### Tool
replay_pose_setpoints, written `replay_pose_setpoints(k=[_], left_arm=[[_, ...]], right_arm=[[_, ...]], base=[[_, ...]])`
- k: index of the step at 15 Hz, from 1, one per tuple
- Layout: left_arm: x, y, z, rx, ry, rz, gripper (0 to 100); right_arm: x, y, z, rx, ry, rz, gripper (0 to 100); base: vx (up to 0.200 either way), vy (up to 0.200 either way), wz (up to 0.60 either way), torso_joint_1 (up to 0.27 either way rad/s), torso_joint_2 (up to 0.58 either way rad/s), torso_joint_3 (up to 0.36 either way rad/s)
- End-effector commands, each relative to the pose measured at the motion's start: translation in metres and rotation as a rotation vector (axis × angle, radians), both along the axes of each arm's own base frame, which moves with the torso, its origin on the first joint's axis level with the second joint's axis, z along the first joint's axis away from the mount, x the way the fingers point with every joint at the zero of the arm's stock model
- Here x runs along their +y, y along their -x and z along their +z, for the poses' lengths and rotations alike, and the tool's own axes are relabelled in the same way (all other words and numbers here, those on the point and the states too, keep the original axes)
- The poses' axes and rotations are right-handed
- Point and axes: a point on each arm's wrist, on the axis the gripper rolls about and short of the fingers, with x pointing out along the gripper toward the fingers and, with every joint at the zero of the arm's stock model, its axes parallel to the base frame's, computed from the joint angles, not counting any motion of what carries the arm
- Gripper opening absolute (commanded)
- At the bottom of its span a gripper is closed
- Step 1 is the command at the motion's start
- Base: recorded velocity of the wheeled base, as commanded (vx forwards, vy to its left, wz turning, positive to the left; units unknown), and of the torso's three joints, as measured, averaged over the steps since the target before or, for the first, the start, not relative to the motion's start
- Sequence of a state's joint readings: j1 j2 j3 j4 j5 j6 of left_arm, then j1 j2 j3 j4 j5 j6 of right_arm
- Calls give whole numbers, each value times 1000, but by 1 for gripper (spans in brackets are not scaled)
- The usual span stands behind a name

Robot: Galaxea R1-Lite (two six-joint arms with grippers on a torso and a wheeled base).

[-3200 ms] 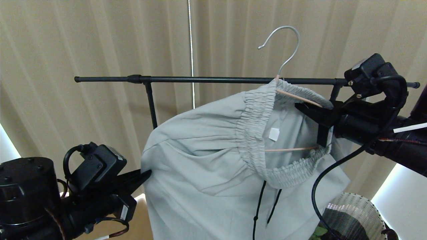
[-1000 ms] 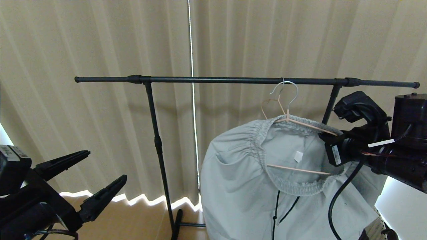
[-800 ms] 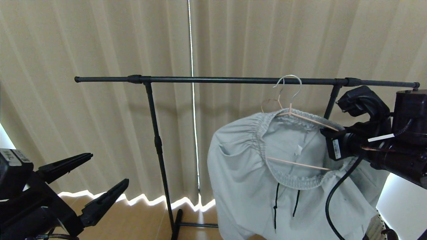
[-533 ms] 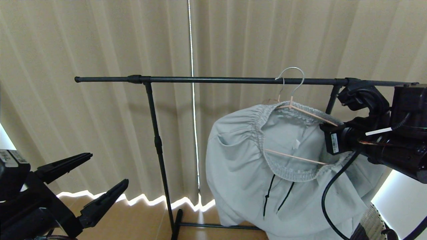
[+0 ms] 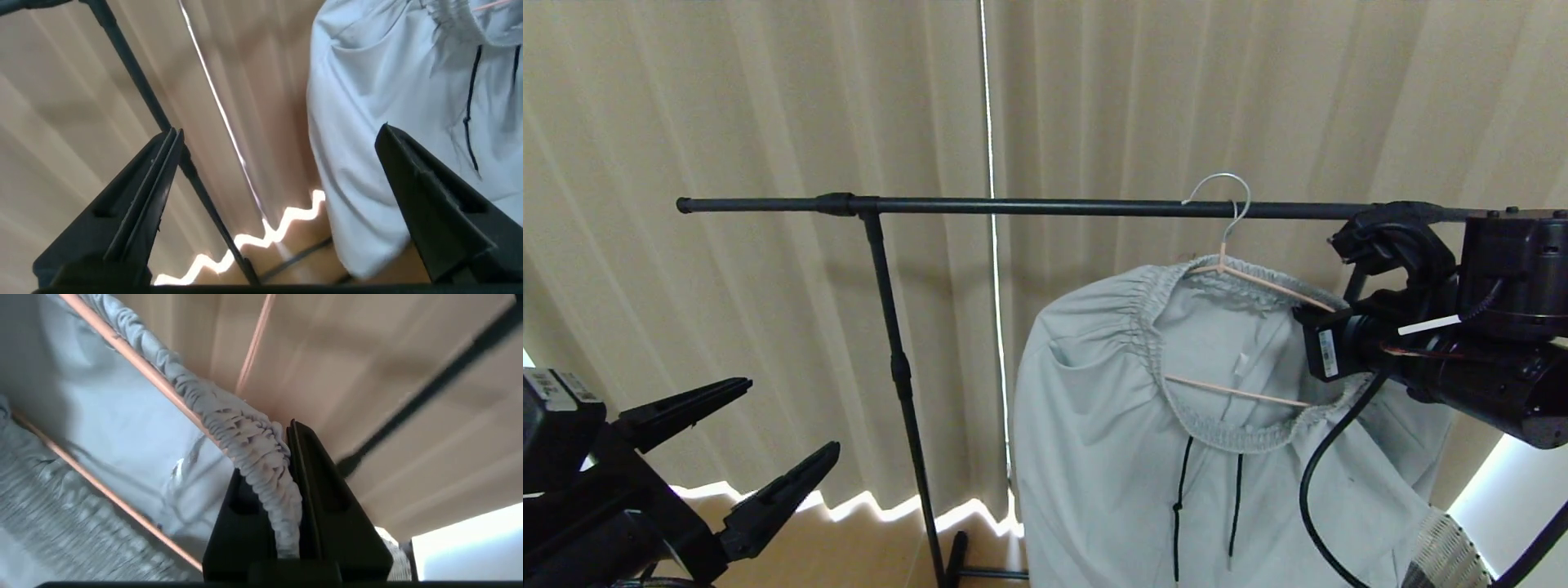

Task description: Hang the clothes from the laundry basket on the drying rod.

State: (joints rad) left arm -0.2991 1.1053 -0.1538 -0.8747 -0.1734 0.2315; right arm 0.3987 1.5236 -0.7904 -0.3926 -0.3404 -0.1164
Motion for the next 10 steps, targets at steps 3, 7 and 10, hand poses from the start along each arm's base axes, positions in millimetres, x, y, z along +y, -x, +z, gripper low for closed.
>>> replay_pose_setpoints(k=[3,7,10], left_arm=[[0,0,0,0,0,0,100],[0,-1,0,1,-1,0,100],[0,0,-1,4,-3,-2,100]], right_arm=[[2,-1,-1,3,1,8,0],[3,-1,-1,3,1,8,0],[4,-3,2,-2,2,7,0]], base=[[200,0,0,4,1,1],[200,0,0,2,4,1],[67,0,0,1,-1,1]])
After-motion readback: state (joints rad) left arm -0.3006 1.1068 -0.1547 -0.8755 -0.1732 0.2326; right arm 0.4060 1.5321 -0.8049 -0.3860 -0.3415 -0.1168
